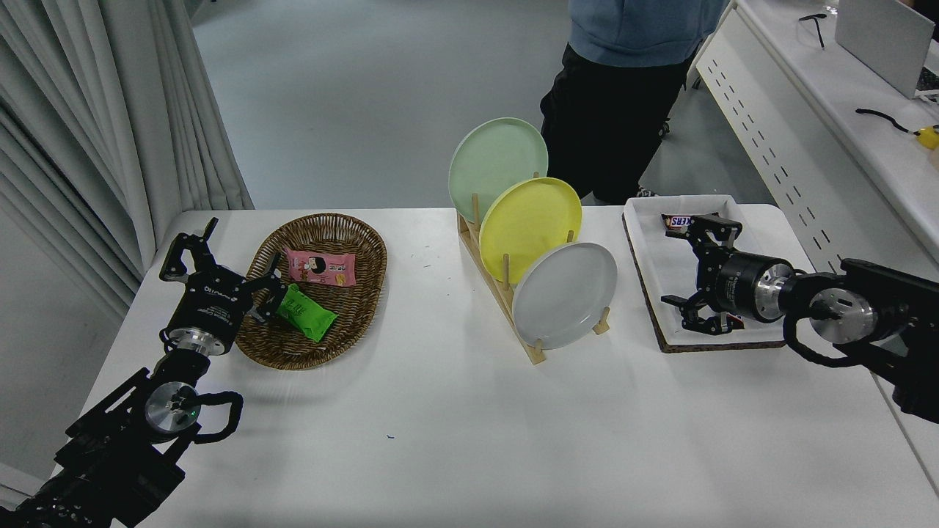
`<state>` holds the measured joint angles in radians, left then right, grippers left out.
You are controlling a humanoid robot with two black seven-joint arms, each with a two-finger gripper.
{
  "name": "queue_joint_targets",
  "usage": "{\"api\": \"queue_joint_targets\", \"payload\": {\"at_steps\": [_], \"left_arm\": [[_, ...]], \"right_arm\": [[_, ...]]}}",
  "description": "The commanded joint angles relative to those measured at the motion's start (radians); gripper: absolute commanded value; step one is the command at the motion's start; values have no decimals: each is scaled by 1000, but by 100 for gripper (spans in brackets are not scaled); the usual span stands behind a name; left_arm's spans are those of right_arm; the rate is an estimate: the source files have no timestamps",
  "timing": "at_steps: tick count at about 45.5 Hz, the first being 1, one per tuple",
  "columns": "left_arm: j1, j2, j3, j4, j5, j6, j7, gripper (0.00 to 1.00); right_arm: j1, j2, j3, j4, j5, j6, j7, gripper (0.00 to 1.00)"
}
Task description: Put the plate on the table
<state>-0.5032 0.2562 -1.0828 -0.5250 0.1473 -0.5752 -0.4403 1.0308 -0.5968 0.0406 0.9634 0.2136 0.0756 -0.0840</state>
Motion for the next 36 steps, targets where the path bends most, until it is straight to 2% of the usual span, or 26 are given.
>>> {"api": "queue_joint_targets", "payload": {"at_steps": [1,12,26,36], "left_arm": [[0,0,0,-1,0,0,0,100],[0,0,0,0,0,0,0,100],[0,0,0,0,0,0,0,100],[0,0,0,-1,0,0,0,100]], "right_arm": [[38,12,-36,26,-7,-16,-10,100],[141,51,-131,29,-8,-26,-10,100],[212,106,-194,26,6,-143,-11,100],[229,152,-195,29,58,-155,-11,100]]}}
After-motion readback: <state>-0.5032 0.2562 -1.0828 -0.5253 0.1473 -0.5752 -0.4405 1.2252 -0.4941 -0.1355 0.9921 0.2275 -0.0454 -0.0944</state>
